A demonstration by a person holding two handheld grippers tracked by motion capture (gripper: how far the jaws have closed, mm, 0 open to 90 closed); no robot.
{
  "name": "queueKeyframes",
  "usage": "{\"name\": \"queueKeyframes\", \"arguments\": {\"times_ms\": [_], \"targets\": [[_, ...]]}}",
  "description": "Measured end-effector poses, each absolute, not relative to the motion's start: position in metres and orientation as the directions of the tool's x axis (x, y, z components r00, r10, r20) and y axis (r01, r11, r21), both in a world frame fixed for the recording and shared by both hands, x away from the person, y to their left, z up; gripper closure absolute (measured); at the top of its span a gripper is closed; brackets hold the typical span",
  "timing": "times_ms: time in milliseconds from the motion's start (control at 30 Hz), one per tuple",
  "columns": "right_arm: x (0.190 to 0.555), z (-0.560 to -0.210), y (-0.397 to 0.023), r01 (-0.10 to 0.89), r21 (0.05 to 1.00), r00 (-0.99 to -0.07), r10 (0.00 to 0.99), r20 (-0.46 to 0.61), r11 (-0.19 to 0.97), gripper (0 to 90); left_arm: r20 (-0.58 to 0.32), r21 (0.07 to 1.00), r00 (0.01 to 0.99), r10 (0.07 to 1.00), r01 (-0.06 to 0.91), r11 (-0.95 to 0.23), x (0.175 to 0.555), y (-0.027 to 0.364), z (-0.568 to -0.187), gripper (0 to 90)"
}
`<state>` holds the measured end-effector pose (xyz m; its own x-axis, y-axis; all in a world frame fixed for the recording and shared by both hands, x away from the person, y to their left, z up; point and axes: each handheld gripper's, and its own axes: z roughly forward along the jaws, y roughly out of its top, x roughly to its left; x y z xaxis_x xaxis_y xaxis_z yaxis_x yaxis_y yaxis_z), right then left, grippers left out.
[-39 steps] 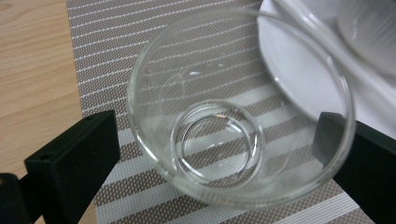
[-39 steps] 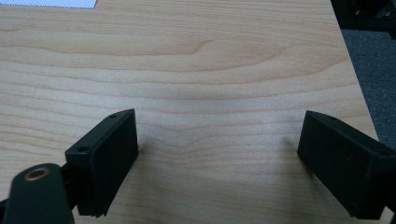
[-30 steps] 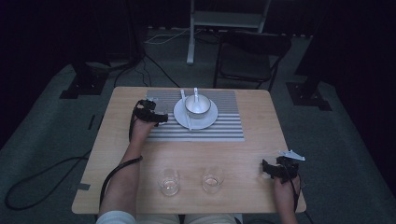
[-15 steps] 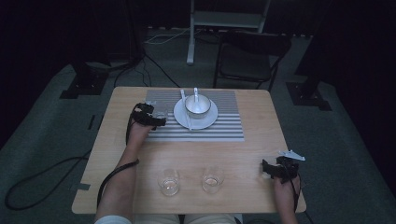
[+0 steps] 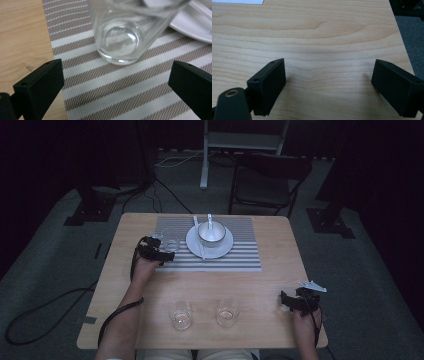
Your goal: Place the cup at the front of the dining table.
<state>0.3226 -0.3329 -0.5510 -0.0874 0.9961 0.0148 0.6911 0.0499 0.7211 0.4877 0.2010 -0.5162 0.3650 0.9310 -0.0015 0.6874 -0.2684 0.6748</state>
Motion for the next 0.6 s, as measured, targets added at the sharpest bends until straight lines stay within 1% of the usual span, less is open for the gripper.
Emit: {"name": "queueKeyframes", "arguments": {"times_ms": [200,600], "targets": [[0.323,-0.551,-0.333,0.691,0.721,-0.087,0.996,0.015,0.050,11.7,-0.009,0.686,0.383,0.924,0.675,-0.273,0.478,0.204,-0.514,0.8],[0.323,-0.551,-0.333,0.691,0.721,-0.087,0.996,0.015,0.050,11.7,-0.010,0.686,0.385,0.923,0.674,-0.274,0.463,0.215,-0.512,0.8]]}}
